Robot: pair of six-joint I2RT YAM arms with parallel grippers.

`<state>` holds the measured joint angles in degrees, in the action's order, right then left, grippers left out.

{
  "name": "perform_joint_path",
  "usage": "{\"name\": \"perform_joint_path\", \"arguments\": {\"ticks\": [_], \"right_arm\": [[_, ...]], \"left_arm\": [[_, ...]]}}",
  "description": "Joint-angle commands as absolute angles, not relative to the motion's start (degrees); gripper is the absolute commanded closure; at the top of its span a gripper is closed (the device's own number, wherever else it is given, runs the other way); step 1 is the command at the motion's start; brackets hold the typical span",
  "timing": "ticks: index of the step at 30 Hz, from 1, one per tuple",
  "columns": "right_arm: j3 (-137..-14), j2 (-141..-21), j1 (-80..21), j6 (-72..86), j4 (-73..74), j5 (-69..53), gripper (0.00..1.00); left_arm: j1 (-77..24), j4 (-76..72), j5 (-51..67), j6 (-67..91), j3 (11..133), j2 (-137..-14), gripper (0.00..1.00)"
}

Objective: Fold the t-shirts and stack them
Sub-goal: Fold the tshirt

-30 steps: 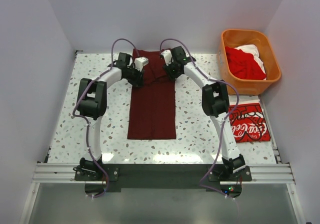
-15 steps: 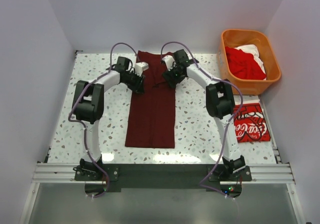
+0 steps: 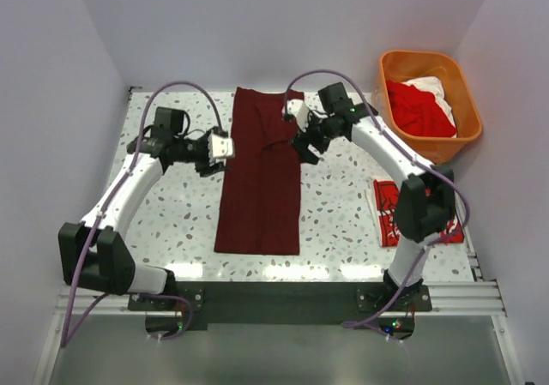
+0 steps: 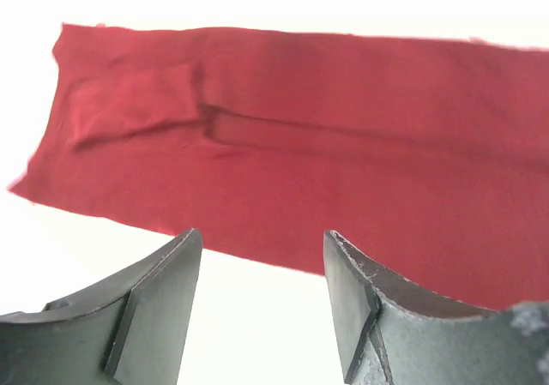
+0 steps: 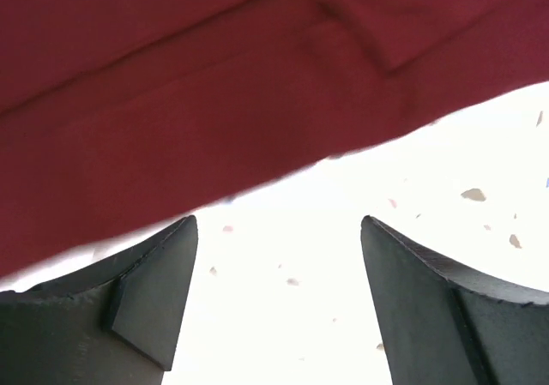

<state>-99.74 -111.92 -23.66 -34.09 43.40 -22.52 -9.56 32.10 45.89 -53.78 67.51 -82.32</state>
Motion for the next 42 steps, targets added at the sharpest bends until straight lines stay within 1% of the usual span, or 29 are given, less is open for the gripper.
{"name": "perform_joint_path", "arguments": {"ticks": [1, 2, 3, 5, 6, 10, 14, 16, 19, 23, 27, 30, 34, 38, 42], "right_arm": [[-86.8, -99.6, -27.1, -47.9, 49.9, -30.9, 0.21], [-83.2, -97.4, -28.1, -49.9, 50.2, -30.9, 0.21], [-76.4, -94.9, -29.3, -51.9, 50.2, -30.7, 0.22], [-70.3, -89.2, -33.6, -55.8, 48.4, -29.9, 0.23], [-64.8, -87.7, -35.1, -56.2, 47.1, -29.2, 0.23], [-56.5, -83.8, -42.8, -57.9, 42.6, -29.0, 0.27], [-49.2, -82.1, -47.5, -59.1, 36.6, -28.3, 0.28], [-47.7, -81.7, -49.7, -59.8, 33.9, -28.2, 0.29], [-45.7, -81.8, -52.2, -59.2, 30.3, -28.0, 0.29], [-43.5, -81.0, -54.3, -58.0, 26.6, -26.5, 0.32], [-42.0, -79.9, -56.3, -57.0, 23.6, -24.4, 0.36], [-41.9, -79.5, -56.9, -56.8, 22.8, -23.7, 0.37], [-41.9, -81.9, -57.3, -55.0, 20.3, -21.6, 0.37], [-44.5, -85.3, -57.3, -53.3, 20.4, -20.1, 0.40], [-43.8, -85.1, -58.0, -54.7, 20.6, -19.8, 0.42]], "left_arm": [[-9.5, 59.9, 47.6, -92.6, 62.2, -80.5, 0.37], [-9.5, 62.9, 46.9, -95.2, 60.9, -79.6, 0.38], [-9.5, 66.7, 46.0, -97.4, 59.6, -79.0, 0.38], [-9.7, 68.0, 45.8, -101.2, 54.6, -76.8, 0.38], [-9.9, 67.5, 45.4, -102.3, 52.8, -76.0, 0.38], [-13.4, 64.4, 42.3, -107.2, 41.2, -70.8, 0.39], [-16.3, 61.5, 41.2, -110.0, 33.2, -63.7, 0.41], [-17.4, 59.8, 40.6, -111.0, 29.6, -60.9, 0.43], [-17.7, 56.6, 39.6, -109.7, 27.4, -60.7, 0.44], [-17.7, 55.3, 38.7, -107.9, 28.3, -63.9, 0.48], [-17.7, 53.2, 39.6, -106.8, 29.2, -64.4, 0.50], [-17.7, 53.1, 40.4, -107.3, 29.3, -64.2, 0.51], [-17.8, 51.2, 41.6, -105.8, 29.3, -64.1, 0.51], [-17.8, 49.2, 41.4, -103.3, 30.0, -65.5, 0.53], [-17.8, 49.1, 42.1, -102.9, 31.3, -65.7, 0.54]]}}
